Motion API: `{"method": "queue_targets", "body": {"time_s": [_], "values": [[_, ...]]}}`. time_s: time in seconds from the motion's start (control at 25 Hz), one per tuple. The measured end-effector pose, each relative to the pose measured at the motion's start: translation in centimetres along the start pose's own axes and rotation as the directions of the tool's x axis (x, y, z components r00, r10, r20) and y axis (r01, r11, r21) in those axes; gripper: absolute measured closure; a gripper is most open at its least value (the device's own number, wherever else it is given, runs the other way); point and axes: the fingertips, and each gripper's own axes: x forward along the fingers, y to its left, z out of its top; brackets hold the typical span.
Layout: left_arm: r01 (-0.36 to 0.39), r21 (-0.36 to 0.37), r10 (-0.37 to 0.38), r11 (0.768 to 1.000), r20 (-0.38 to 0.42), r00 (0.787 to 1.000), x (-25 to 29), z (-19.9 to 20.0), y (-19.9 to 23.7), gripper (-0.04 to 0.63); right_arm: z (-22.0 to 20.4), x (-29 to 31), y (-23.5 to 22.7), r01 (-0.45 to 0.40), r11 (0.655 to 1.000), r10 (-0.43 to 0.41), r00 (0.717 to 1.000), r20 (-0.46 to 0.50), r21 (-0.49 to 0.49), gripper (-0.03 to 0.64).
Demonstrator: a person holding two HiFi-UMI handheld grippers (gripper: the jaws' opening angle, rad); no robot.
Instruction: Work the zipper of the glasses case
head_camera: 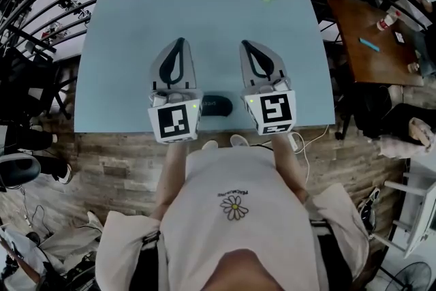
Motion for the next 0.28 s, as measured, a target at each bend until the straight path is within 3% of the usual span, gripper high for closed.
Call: {"method": "queue_targets", "body": {"time_s": [0.28], "values": [[-0.02,-0.006,0.02,1.0,0.005,1.0,-0.3,0.2,1.2,0.58,-0.3,0.1,0.6,0.003,1.0,-0.004,1.0,-0.01,-0.01,0.609]]}}
